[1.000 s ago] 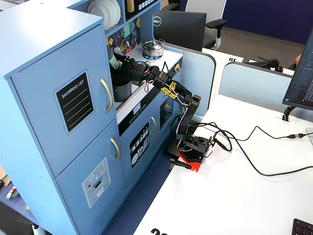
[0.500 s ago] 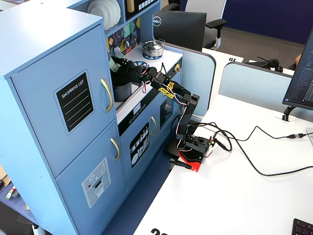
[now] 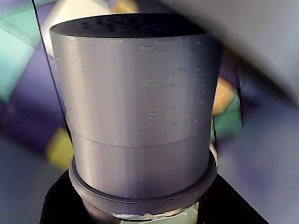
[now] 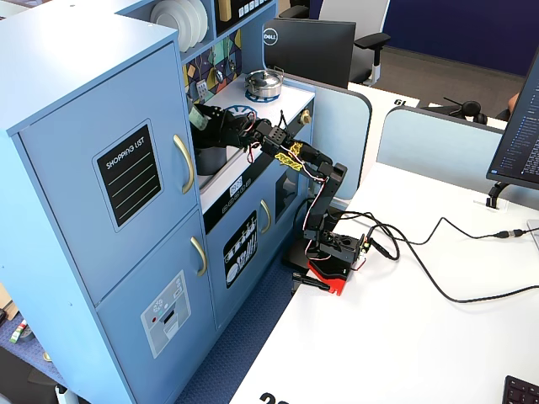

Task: Put salt in the gray recipient

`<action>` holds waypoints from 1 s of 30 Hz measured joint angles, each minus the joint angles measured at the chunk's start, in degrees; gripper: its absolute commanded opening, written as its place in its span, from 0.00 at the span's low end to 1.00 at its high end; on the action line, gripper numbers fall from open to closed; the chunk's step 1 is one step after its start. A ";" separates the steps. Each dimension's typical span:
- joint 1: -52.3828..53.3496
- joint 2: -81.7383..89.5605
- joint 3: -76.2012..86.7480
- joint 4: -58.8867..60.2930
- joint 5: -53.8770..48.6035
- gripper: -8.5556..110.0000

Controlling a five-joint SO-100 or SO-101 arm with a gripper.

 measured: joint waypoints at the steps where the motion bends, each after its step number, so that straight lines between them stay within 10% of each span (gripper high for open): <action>1: -0.53 -0.79 -1.49 -0.09 -0.35 0.07; 21: -0.79 -4.04 -5.19 -0.62 -3.25 0.07; 30: 7.73 -5.80 -14.77 -0.09 -27.33 0.07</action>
